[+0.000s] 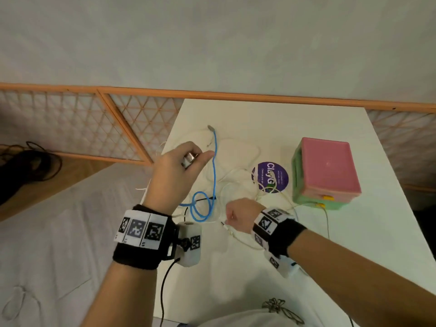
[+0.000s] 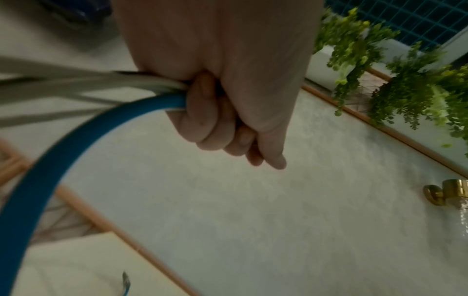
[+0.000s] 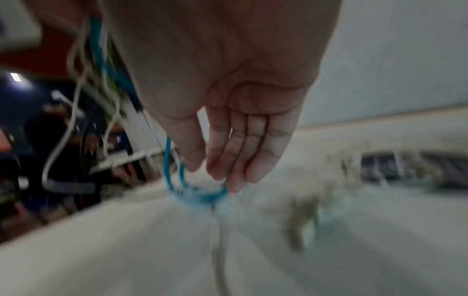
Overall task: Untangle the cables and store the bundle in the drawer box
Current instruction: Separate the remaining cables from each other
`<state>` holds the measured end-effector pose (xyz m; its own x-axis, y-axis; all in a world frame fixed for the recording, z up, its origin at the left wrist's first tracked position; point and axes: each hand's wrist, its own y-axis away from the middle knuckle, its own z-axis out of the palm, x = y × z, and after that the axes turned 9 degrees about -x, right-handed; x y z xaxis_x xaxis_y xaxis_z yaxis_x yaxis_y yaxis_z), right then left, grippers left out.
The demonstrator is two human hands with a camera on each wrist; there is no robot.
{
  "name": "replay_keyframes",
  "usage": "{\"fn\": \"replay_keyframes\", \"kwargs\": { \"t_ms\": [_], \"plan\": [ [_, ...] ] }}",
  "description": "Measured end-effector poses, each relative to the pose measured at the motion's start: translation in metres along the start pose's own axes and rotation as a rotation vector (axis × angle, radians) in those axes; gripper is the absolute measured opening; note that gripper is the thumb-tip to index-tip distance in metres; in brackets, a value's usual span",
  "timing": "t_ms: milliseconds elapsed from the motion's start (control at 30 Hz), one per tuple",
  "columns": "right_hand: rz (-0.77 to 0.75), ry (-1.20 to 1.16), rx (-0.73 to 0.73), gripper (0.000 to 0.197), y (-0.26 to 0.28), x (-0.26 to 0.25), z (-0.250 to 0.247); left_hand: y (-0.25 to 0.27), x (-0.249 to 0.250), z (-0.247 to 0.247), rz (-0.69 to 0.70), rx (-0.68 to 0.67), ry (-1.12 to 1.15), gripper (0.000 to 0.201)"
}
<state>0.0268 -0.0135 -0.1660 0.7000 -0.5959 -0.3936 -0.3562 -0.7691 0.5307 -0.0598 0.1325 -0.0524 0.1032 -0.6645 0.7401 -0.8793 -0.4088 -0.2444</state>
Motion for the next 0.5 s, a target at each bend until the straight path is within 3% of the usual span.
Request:
{"fn": "replay_keyframes", "kwargs": {
  "t_ms": [100,233,300,367,500],
  "plan": [
    [0.086,0.064,-0.155,0.040,-0.015,0.003,0.035,0.006,-0.001,0.017,-0.030,-0.089,0.151,0.032],
    [0.091,0.042,-0.146,0.028,-0.023,0.007,0.043,0.015,-0.001,0.031,-0.032,-0.183,0.199,0.033],
    [0.052,-0.087,-0.045,0.020,-0.020,0.012,0.039,0.018,-0.002,0.037,-0.041,-0.195,0.224,0.033],
    [0.013,-0.293,0.149,0.011,-0.012,0.016,0.029,0.019,-0.004,0.041,-0.064,-0.171,0.244,0.035],
    [-0.099,-0.760,0.449,0.010,0.020,0.006,-0.004,0.018,-0.001,0.047,-0.140,-0.096,0.320,0.023]
  ]
}}
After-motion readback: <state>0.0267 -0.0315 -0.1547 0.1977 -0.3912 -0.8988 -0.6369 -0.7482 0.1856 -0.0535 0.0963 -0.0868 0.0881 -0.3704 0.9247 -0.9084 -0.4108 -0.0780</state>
